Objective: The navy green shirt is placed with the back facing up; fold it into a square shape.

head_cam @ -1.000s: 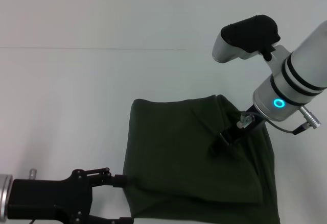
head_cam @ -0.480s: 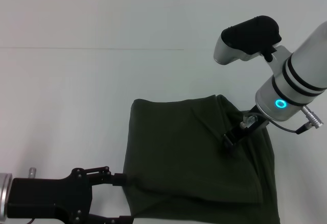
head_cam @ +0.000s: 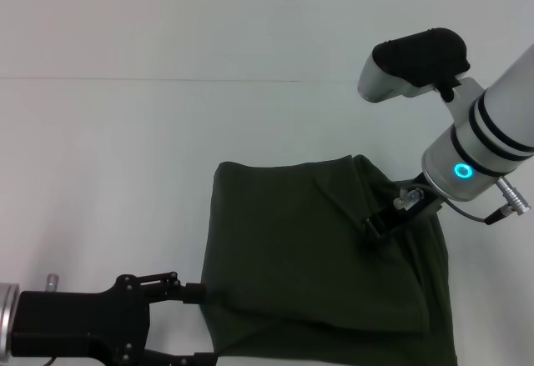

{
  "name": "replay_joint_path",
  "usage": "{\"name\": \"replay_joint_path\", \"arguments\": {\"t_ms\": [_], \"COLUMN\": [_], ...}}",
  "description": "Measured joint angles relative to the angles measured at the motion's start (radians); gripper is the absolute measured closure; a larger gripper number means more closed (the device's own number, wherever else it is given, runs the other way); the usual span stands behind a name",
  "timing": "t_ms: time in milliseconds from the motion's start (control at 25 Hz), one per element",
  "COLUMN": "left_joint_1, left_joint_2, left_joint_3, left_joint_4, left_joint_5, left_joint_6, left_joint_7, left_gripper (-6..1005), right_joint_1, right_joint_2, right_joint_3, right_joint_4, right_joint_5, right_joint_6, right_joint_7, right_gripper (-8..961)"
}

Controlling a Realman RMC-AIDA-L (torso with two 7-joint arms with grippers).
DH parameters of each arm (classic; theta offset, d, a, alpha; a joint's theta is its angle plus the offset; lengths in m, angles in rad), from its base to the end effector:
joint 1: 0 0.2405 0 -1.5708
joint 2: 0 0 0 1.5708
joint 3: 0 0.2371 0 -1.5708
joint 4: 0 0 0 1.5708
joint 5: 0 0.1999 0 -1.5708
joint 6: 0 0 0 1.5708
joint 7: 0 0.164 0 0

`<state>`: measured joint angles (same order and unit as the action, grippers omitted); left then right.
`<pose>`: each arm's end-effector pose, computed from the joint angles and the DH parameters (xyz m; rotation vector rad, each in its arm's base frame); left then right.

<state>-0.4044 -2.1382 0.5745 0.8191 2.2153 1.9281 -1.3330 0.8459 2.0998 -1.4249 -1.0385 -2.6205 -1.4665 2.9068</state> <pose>-0.2463 0.2418 -0.0027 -2.9673 -0.6037 -0.7336 0.1531 0.3625 -0.0511 -2.4349 1.2591 -0.5365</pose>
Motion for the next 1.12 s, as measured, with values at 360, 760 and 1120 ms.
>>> {"name": "replay_joint_path", "arguments": {"t_ms": [360, 760, 1120], "left_joint_1": [-0.001, -0.001, -0.017], "left_joint_2": [0.001, 0.003, 0.004], "left_joint_3": [0.001, -0.004, -0.007], "left_joint_4": [0.0, 0.001, -0.01], "left_joint_5": [0.003, -0.002, -0.042], "left_joint_6": [-0.001, -0.007, -0.001], "left_joint_7": [0.0, 0.002, -0.001], "left_gripper": [92, 96, 99], "right_joint_1": [-0.054, -0.182, -0.3], "right_joint_2": [-0.005, -0.008, -0.009], "right_joint_3": [0.109, 0.223, 0.289], "right_joint_4": [-0.002, 0.013, 0.039], "right_joint_5": [0.057, 0.194, 0.319], "right_joint_6": [-0.002, 0.049, 0.144], "right_joint_7": [0.024, -0.019, -0.098], "right_gripper": [931, 930, 929]}}
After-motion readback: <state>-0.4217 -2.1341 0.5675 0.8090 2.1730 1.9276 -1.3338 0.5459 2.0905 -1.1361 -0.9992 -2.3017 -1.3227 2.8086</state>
